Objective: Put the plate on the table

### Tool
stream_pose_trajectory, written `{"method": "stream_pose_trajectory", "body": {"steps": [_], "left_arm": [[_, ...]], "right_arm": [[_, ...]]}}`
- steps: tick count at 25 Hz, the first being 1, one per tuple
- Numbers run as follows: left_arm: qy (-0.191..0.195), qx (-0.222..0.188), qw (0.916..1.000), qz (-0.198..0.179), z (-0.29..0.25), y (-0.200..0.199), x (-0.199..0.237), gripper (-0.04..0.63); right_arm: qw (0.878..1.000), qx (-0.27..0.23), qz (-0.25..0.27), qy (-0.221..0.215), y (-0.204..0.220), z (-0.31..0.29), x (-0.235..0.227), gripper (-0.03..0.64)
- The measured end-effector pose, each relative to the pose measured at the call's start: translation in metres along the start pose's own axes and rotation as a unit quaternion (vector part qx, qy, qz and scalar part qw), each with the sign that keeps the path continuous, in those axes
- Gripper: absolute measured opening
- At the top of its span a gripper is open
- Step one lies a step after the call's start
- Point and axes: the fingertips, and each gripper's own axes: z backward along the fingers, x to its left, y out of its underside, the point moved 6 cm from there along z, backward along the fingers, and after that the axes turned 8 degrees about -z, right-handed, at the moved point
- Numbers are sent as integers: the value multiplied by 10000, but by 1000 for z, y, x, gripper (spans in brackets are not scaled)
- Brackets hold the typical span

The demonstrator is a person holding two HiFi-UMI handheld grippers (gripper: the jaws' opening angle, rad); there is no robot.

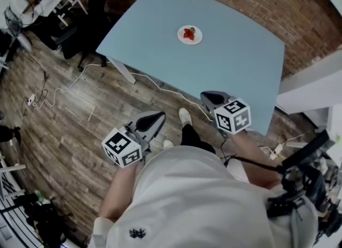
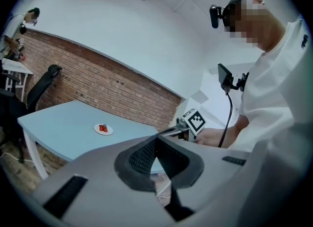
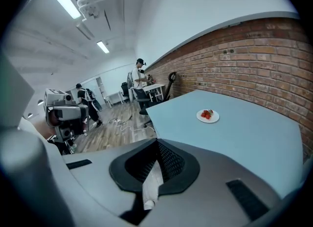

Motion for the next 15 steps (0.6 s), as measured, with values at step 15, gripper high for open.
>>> {"method": "stream_pose_trajectory", "body": {"steps": [15], "left_arm": [[36, 30, 10000, 53, 27, 10, -21, 2]], "right_arm": [[9991, 65, 333, -244, 24, 12, 54, 9]]}}
